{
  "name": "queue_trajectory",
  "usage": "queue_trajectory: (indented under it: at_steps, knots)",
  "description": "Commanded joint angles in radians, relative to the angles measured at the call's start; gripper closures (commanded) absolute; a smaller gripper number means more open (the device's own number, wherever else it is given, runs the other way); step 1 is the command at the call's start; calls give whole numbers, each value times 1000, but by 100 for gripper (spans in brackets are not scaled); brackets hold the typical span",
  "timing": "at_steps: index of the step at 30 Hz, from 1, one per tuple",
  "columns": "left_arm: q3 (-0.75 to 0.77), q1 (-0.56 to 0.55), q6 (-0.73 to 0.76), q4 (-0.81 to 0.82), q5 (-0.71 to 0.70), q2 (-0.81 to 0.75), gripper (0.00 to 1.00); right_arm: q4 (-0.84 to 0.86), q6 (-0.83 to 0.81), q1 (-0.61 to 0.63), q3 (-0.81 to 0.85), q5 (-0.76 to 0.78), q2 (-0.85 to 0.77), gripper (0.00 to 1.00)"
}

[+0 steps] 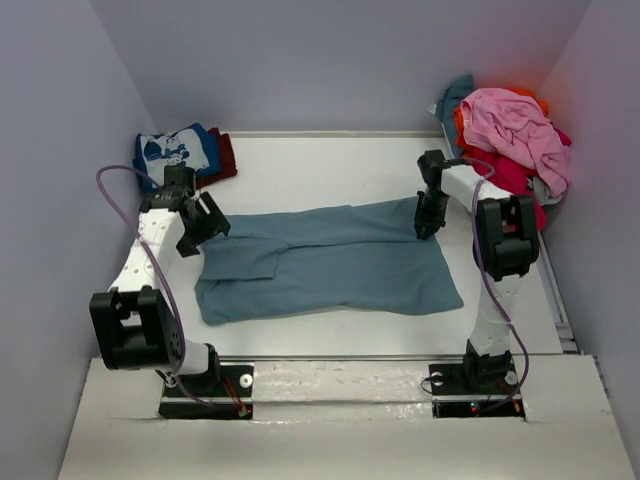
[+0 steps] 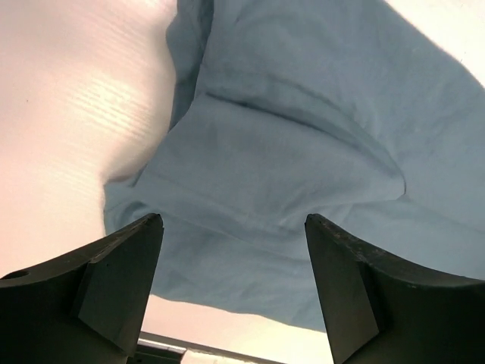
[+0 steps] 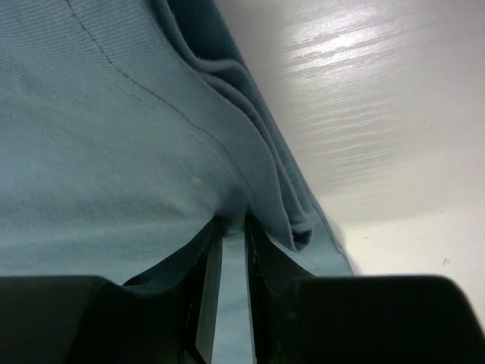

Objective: Fold and stack the t-shirts
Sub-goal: Fold the flattened tshirt in 1/3 of the way

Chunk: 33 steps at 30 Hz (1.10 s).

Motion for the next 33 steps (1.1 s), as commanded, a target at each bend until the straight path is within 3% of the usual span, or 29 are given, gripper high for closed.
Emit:
queue_trajectory:
  at_steps: [1,5,7,12,16,33]
  knots:
    - [109,-5,18,85,-27,131,12,-43,-9,-6,81,11,3,73]
    - [190,-5,-13,144,-15,256,13,-66,-6,-6,172,4,41,66]
    - [234,-5,-16,165,-17,345,13,-103,-6,-6,297,11,93,59]
    - [320,-14,-23,196,-30,500,14,-218,-3,-18,656,18,260,55]
    - [356,-14,-19,196,-24,553,14,-246,0,-29,763,0,317,54]
    - [345,-14,-4,217,-41,636,14,-210,-9,-56,656,1,305,48]
